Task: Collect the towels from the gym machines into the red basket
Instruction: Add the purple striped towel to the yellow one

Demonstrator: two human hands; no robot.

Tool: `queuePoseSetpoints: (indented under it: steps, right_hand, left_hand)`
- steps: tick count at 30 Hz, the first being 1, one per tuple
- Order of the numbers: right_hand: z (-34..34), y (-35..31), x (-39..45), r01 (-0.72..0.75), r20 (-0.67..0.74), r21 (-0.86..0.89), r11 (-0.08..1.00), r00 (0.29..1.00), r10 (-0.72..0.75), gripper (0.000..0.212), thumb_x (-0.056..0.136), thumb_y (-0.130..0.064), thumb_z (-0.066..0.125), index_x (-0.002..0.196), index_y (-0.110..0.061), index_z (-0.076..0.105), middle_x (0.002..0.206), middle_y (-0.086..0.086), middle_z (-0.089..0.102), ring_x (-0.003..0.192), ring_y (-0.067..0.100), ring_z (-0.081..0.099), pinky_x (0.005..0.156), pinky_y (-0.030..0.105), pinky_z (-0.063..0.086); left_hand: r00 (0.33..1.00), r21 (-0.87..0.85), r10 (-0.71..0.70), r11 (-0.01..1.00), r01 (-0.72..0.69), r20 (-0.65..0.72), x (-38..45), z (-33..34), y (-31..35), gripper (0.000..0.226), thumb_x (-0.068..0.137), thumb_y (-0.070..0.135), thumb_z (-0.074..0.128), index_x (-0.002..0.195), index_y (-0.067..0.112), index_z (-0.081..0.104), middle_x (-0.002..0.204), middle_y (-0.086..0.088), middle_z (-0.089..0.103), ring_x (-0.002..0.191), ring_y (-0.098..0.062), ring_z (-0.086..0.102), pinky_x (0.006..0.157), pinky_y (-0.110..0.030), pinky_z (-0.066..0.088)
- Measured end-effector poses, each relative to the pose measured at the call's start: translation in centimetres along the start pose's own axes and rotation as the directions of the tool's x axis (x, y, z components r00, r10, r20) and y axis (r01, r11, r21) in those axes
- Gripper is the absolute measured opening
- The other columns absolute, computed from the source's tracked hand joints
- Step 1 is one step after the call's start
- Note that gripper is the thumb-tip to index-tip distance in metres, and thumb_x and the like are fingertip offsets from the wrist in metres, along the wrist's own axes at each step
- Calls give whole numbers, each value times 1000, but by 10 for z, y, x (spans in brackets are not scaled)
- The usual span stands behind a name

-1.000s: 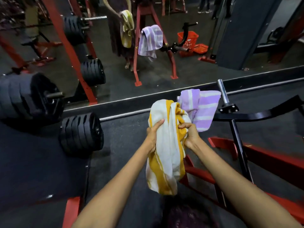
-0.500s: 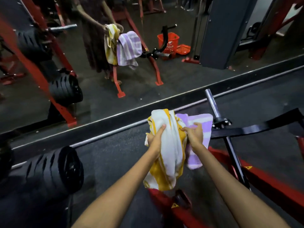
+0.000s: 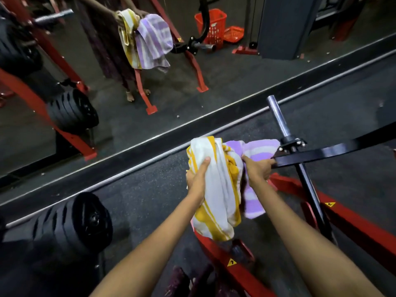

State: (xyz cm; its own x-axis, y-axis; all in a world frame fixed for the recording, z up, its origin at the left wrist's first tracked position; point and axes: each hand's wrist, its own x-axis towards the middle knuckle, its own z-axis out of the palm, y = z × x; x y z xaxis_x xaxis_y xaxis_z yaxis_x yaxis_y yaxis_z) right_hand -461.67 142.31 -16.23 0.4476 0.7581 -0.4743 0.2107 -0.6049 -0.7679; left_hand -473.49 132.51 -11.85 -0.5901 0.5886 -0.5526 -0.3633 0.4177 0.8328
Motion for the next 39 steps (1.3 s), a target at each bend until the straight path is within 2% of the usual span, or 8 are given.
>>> queuePoseSetpoints:
  steps: [7,15,22,25,32,34,36,39]
  right_hand:
    - [5,-3,-24,-89,117,53,995,990,83,96,69,-54,75,137,1,36,141,18,47,127,33,49,99,37,41]
    - [2,-3,-19,31,143,-47,998,990,-24,72,70,-37,80,123,3,54,127,21,59,116,34,57,90,35,47]
    - [4,11,-31,47,222,110,993,972,-71,17,71,-13,75,77,-3,62,59,3,53,63,17,50,48,23,37]
    - [-4,21,-39,66,325,200,978,937,-130,19,76,1,69,59,-5,61,36,-9,55,36,-1,48,39,11,38]
    - [-47,17,-69,-179,582,500,848,794,-175,13,64,-9,67,52,-8,61,45,-3,60,49,10,58,62,22,48]
    - [-57,15,-74,-304,642,615,728,729,-237,36,60,-34,74,82,-6,70,75,8,71,73,21,68,81,31,51]
    - [-66,16,-77,-357,648,672,649,708,-282,71,81,-65,48,124,-8,60,114,16,66,111,30,60,102,44,42]
    - [-70,18,-85,-407,693,648,644,666,-276,73,82,-72,35,116,-18,68,116,13,67,110,29,62,93,46,49]
  left_hand:
    - [1000,-52,3,999,-4,-16,5,-8,-1,53,80,35,71,125,12,57,121,-6,64,107,-24,62,100,-41,48]
    - [991,-205,-73,978,50,-108,3,-42,-3,36,83,28,69,112,17,51,104,-3,57,99,-20,57,96,-38,48]
    - [989,-230,-92,971,63,-118,4,-62,9,50,82,31,70,123,11,51,109,-6,58,98,-21,56,97,-38,48]
    - [993,-220,-60,975,37,-99,-1,-64,14,49,83,29,69,124,8,53,108,-6,59,97,-21,57,90,-33,47]
    - [1000,-212,14,977,-11,12,-8,-78,32,29,82,29,69,103,14,55,91,-1,63,83,-19,61,80,-33,51]
    - [999,-211,44,977,-39,20,-12,-82,40,21,83,28,68,93,18,53,89,1,62,80,-17,60,82,-34,51]
    - [997,-207,76,976,-67,32,-12,-86,43,19,83,29,68,89,20,53,93,0,64,86,-20,61,88,-36,50]
    - [990,-160,136,979,-126,49,-21,-86,48,19,83,29,69,84,24,51,87,5,61,90,-21,59,91,-36,48]
